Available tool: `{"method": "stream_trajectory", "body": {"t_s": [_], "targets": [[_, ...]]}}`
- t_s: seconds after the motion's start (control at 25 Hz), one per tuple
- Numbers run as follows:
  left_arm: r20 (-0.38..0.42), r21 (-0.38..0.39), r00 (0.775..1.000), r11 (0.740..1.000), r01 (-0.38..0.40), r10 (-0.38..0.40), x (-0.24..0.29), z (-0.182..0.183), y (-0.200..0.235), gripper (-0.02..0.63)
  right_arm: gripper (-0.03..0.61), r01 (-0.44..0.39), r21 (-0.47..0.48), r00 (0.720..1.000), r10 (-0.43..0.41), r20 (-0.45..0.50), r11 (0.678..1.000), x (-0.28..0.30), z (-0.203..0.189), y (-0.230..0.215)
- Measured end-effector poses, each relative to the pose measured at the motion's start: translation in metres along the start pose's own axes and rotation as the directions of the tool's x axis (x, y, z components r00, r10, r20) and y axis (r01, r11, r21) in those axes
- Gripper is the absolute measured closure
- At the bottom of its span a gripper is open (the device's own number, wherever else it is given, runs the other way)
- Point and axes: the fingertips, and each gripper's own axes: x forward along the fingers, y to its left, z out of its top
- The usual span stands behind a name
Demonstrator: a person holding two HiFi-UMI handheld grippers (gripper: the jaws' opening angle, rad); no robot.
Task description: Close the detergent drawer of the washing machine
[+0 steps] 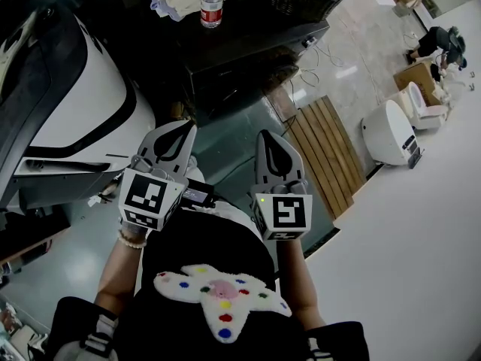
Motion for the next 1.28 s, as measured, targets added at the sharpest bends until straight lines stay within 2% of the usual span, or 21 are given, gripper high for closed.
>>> {"method": "stream_trajectory", "body": {"t_s": [1.28], "targets": [[0.002,-0.002,1.0,1.0,0.01,-0.01,-0.006,-0.004,0.002,0.603,0.574,-0.002,-0.014,1.0,0.002,-0.001,1.0,-0.004,0.002,0.011]]}}
